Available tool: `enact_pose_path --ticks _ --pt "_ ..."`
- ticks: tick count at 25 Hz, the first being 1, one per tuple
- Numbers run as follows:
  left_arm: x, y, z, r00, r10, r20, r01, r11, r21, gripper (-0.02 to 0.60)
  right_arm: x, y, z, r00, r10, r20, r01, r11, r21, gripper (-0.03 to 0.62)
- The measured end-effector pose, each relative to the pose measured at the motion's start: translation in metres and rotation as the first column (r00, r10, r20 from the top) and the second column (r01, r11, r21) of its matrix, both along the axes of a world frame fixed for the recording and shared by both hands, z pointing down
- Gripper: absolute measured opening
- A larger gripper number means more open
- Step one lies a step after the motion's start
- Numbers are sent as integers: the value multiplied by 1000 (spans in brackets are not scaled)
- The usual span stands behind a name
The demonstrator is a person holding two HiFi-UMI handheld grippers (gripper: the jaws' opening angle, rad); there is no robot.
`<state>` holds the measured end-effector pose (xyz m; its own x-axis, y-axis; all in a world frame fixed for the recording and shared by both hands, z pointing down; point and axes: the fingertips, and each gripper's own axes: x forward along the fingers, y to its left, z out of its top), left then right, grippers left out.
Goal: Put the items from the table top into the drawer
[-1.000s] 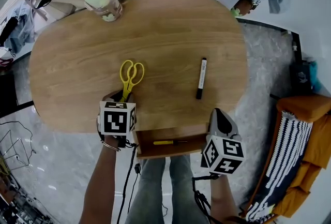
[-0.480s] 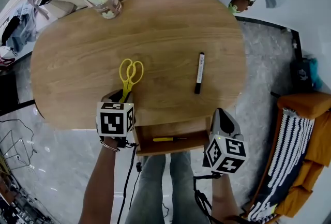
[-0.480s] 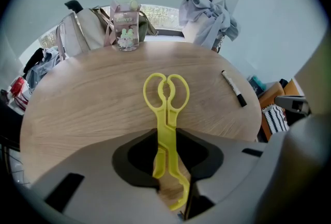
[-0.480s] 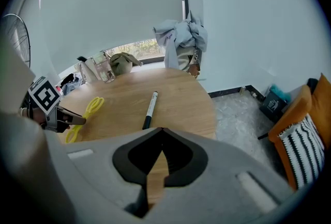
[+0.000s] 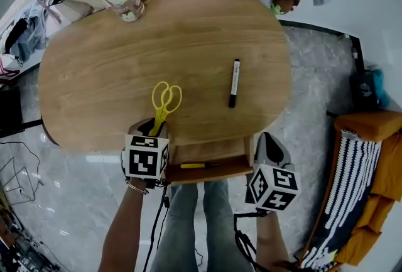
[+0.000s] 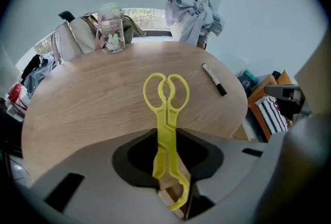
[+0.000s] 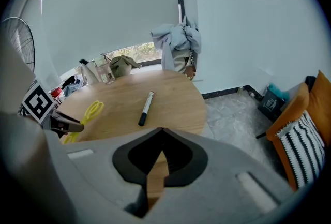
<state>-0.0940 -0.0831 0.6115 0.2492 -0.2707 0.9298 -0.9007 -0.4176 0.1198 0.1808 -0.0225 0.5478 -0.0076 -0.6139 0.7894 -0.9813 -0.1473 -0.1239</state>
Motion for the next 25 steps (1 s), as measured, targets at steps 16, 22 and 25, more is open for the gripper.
enact_pose_path --ticks 16,22,25 --pt "55 74 -31 996 91 5 -91 996 7 107 47 47 -20 1000 -9 1 9 1000 28 5" --pt "80 95 -33 978 209 -20 -209 978 21 107 52 69 -31 999 42 -8 -41 998 56 5" --pt "90 109 -29 954 298 -17 -298 954 17 107 47 87 -30 998 70 0 -70 996 54 5"
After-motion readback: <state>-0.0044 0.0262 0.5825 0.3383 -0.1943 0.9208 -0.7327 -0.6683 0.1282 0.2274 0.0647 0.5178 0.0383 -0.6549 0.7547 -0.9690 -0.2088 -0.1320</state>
